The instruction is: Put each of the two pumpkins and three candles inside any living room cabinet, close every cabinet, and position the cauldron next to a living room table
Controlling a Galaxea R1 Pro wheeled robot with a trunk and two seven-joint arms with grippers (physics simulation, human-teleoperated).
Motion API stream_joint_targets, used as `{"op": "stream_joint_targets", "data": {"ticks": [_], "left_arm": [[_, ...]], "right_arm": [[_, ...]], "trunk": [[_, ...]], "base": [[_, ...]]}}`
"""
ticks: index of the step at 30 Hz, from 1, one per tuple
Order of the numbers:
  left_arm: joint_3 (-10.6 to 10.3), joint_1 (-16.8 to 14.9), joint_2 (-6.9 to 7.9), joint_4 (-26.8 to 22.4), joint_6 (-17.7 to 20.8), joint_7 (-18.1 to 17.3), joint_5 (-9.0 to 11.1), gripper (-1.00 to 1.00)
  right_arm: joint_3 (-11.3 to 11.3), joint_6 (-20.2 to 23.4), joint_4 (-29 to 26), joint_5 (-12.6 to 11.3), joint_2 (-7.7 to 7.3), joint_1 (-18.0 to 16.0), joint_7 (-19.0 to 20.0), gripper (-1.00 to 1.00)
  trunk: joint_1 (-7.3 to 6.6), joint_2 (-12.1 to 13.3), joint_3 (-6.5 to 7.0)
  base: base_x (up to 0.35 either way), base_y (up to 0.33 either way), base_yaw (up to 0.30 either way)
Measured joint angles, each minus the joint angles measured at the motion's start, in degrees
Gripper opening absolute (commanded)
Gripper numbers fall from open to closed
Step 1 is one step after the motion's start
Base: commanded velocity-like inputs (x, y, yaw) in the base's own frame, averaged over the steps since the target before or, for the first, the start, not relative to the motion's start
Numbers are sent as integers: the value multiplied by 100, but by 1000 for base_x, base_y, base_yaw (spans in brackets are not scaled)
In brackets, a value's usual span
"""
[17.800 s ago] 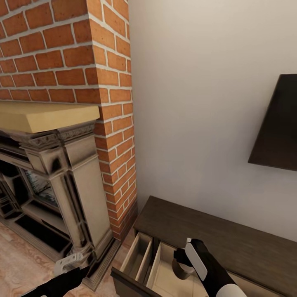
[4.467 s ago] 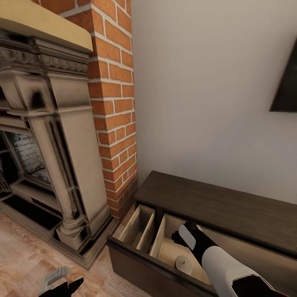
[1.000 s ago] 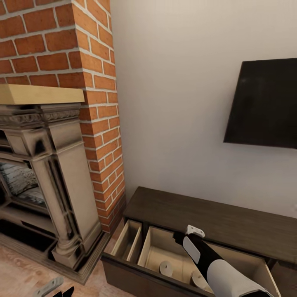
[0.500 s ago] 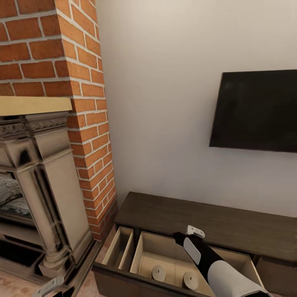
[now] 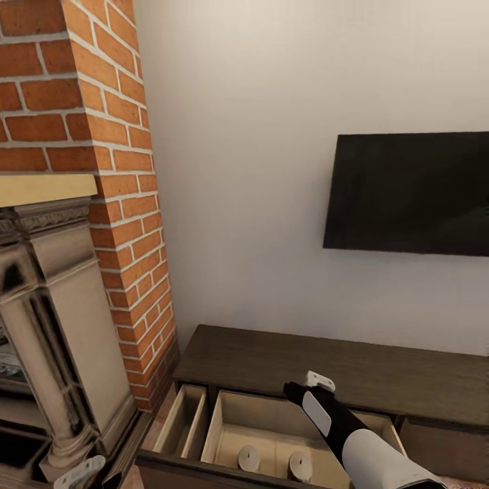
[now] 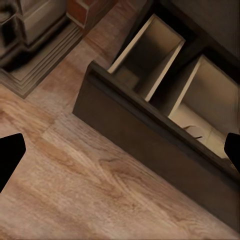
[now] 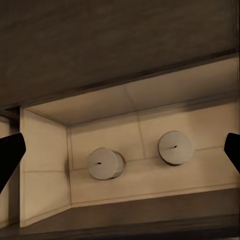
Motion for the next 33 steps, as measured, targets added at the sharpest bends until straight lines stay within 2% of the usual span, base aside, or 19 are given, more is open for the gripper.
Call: {"op": "stream_joint_targets", "data": {"ticks": [8,16,33], "left_arm": [[-6,0,0,0,3,2,-2,100],[-12,0,0,0,0,1,-1,100],[-21,0,0,-8,-2,-4,-1,100]], "right_arm": [[0,2,3,-1,-13,0,9,100],[-1,7,-5,-9,-46,0,11,100],[-9,19,68,-68,-92,0,25,100]], "trunk": [[-176,321,210],[-352,642,378],[-725,1325,558]], "base": [[0,0,-168],[0,0,-46],[0,0,-2]]}}
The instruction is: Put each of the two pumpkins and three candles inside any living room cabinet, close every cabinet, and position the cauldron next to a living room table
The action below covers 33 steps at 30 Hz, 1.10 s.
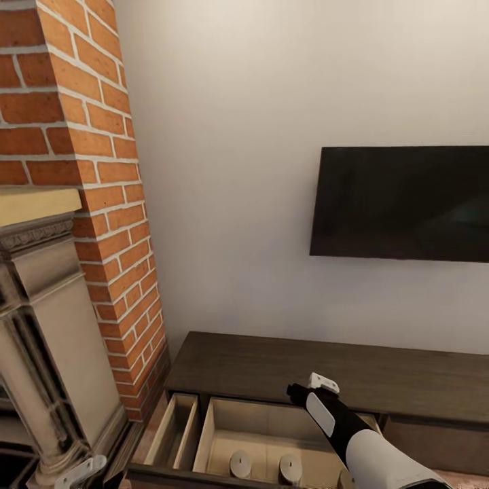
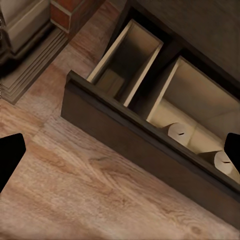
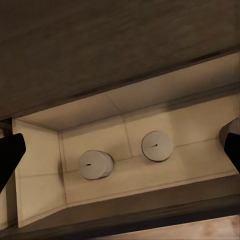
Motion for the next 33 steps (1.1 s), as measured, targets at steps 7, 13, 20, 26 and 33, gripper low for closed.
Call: {"op": "stream_joint_targets", "data": {"ticks": [7,13,20,26,33], "left_arm": [[-2,0,-1,-1,1,0,-1,100],[-1,-1,0,1,0,-4,0,100],[1,-1,0,4,0,-2,3,100],[5,0,0,8,2,-3,2,100],[6,-7,0,160,-5,26,-31,100]], "right_arm": [[-11,-13,16,-4,-10,0,-3,100],[-23,-23,26,-24,-123,1,-6,100],[-26,-25,27,-30,-148,1,-6,100],[-10,-48,21,-18,-143,0,-5,100],[6,-72,22,30,-126,0,-5,100]], "trunk": [[-151,282,66],[-285,522,161],[-439,802,285],[-571,1043,392],[-725,1324,518]], "base": [[-147,0,-69],[-114,0,-242],[-15,0,-267],[-1,0,-70],[0,0,-8]]}}
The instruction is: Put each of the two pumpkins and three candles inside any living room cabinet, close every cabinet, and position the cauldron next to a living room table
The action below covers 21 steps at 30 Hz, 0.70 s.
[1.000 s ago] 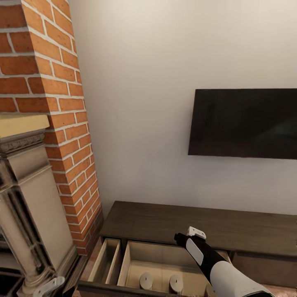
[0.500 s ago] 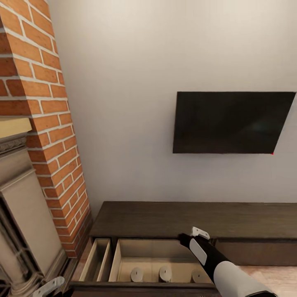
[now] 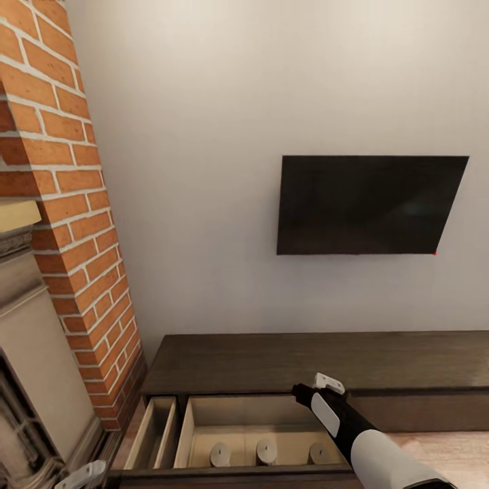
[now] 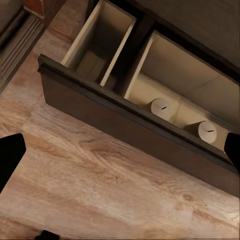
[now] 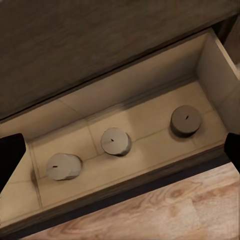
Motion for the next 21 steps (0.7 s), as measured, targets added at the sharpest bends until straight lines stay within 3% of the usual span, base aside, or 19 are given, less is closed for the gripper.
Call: {"op": "stream_joint_targets", "data": {"ticks": [3,4,8,11,14,17,21], "left_arm": [[0,-34,-2,328,-117,9,6,100],[-2,-58,-1,632,-384,13,7,100],[-14,-66,0,780,-736,61,-22,100],[-45,-65,0,822,-1047,127,-357,100],[-111,-53,-39,904,-1572,178,-1100,100],[-142,-33,-144,1200,-2043,188,-1438,100],[-179,-34,-213,1647,-2546,193,-1613,100]], "right_arm": [[12,-4,4,13,22,16,1,100],[26,-6,-8,18,37,176,5,100],[38,-64,-24,28,45,420,8,100],[80,-334,-44,27,48,740,9,100],[230,-630,-61,21,50,1124,10,100],[390,-781,-56,20,57,1360,14,100],[559,-1223,-21,35,61,1593,19,100]], "trunk": [[-66,120,54],[-88,161,71],[-176,321,144],[-242,442,197],[-308,562,251],[-374,683,305],[-462,843,377]], "base": [[0,0,-1],[0,0,0],[0,0,0],[0,0,0],[0,0,0],[0,0,0],[0,0,0]]}}
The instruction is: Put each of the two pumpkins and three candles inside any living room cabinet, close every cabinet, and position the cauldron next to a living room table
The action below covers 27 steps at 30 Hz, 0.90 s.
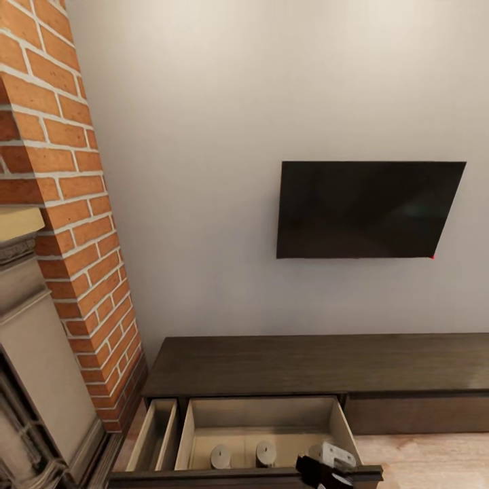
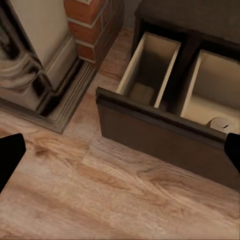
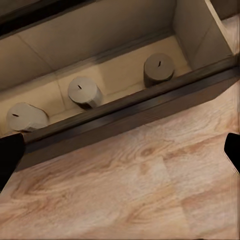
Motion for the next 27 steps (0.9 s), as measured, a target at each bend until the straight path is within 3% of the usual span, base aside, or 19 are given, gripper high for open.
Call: {"op": "stream_joint_targets", "data": {"ticks": [3,7,12,19,23,27], "left_arm": [[-83,-2,-24,344,-339,5,-99,100],[-408,-20,-73,946,-766,26,-178,100],[-634,-34,-306,1509,-1317,299,-370,100],[-725,-38,-505,1822,-1707,510,-583,100],[-739,-42,-569,2123,-1984,524,-592,100],[-746,-42,-584,2207,-2115,508,-590,100]], "right_arm": [[98,-330,84,21,0,100,-8,100],[305,-540,161,23,5,156,-10,100],[539,-612,209,33,39,177,-12,100],[646,-790,459,126,52,185,-19,100],[686,-869,545,349,57,185,-21,100],[692,-887,565,417,44,186,-22,100]], "trunk": [[-66,120,54],[-154,281,126],[-264,482,216],[-418,763,342],[-418,765,343],[-418,765,343]], "base": [[0,0,0],[0,0,0],[0,0,0],[0,0,0],[0,0,0],[0,0,0]]}}
